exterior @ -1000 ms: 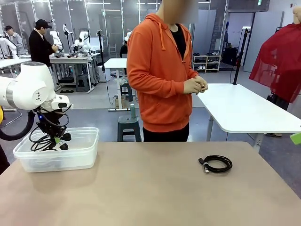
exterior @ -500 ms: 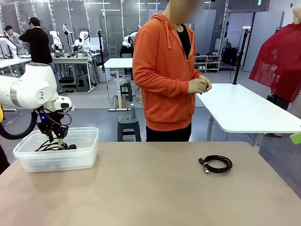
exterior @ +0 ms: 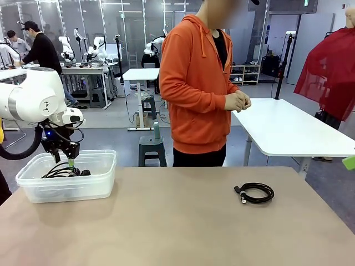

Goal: Organize and store the cables.
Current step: Place the Power Cable into the Organizing box.

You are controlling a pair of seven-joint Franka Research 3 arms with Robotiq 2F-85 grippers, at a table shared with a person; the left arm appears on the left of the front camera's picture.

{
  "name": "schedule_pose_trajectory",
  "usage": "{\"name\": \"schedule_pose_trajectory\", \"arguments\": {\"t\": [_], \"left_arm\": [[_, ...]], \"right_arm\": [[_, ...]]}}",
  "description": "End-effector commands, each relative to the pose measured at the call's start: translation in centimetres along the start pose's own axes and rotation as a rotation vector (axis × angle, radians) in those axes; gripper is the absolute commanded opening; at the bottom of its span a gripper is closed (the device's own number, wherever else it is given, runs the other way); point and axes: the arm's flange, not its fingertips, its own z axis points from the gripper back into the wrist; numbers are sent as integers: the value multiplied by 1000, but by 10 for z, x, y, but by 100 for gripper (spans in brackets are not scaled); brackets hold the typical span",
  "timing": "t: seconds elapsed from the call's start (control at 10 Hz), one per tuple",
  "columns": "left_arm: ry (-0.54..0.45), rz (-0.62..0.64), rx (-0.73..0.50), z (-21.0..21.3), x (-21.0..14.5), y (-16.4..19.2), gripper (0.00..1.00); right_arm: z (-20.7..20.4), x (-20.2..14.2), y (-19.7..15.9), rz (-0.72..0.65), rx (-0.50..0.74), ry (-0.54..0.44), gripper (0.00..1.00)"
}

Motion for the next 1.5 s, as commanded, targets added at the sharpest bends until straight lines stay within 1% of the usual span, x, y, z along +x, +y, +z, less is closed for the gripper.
{"name": "schedule_pose_trajectory", "arguments": {"t": [0.0, 0.1, 0.2, 0.3, 0.4, 0.5, 0.6, 0.9, 1.2, 1.4], "left_arm": [[8, 44, -25, 3, -8, -1, 84], [2, 79, -28, 4, -9, 1, 71], [-8, 99, -29, 4, -10, 3, 90], [-8, 103, -43, 3, -11, 4, 77], [-6, 115, -49, 4, -13, 6, 97], [-3, 135, -67, 6, -16, 9, 87], [-7, 145, -80, 6, -18, 13, 100], [-25, 140, -72, 9, -22, 14, 100], [-22, 156, -53, 8, -29, 22, 100], [-53, 146, -64, 12, -36, 24, 100]], "right_arm": [[0, 0, 0, -5, -10, 7, 100], [0, 0, 0, -5, -10, 7, 100], [0, 0, 0, -5, -10, 7, 100], [0, 0, 0, -5, -10, 7, 100], [0, 0, 0, -5, -10, 7, 100], [0, 0, 0, -5, -10, 7, 100], [0, 0, 0, -5, -10, 7, 100], [0, 0, 0, -5, -10, 7, 100], [0, 0, 0, -5, -10, 7, 100], [0, 0, 0, -5, -10, 7, 100]]}}
